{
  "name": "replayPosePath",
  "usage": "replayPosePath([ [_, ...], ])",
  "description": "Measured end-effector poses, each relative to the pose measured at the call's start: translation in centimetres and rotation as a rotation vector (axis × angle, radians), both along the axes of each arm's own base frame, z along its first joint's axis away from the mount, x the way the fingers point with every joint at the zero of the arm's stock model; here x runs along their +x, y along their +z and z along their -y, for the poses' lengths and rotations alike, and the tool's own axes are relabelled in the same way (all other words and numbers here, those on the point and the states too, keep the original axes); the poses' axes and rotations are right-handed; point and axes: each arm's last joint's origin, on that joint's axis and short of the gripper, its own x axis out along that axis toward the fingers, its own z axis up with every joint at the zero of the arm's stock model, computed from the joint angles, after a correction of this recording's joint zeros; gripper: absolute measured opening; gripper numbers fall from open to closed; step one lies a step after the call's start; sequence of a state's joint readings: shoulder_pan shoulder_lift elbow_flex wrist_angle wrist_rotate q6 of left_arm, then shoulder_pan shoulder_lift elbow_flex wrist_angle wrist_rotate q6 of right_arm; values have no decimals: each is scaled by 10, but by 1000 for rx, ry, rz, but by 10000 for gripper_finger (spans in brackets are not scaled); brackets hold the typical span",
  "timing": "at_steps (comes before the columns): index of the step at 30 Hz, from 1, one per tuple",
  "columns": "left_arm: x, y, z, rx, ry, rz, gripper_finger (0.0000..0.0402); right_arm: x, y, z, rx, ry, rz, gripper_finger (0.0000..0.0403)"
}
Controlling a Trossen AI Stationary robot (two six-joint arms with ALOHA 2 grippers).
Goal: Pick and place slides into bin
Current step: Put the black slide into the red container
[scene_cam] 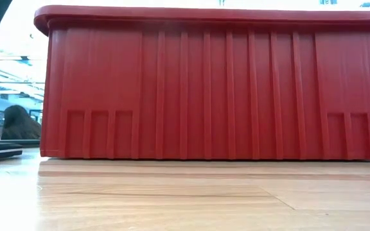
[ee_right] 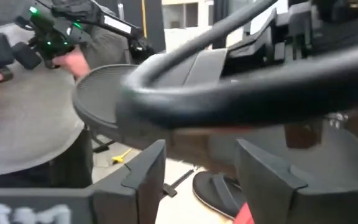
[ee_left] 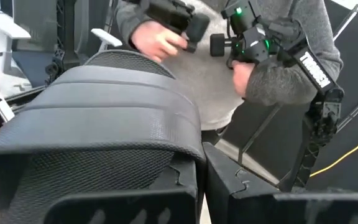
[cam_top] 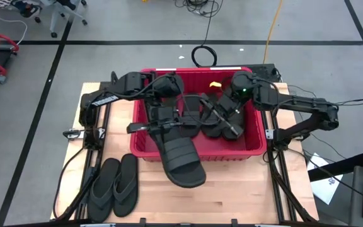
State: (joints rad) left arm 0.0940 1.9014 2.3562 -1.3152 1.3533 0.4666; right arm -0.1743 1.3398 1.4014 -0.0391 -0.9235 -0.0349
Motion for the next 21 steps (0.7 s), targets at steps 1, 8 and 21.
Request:
replayPosePath([
  [1, 3, 0, 0, -4, 0, 5, 0, 3, -1, -2, -1, 15, 5, 189],
  [8, 14, 4, -2, -34, 11, 10, 0, 18, -15, -5, -19, 53, -11, 198],
  [21, 20, 2, -2, -51, 4, -7, 0, 22, -12, -3, 6, 95, 20, 199],
])
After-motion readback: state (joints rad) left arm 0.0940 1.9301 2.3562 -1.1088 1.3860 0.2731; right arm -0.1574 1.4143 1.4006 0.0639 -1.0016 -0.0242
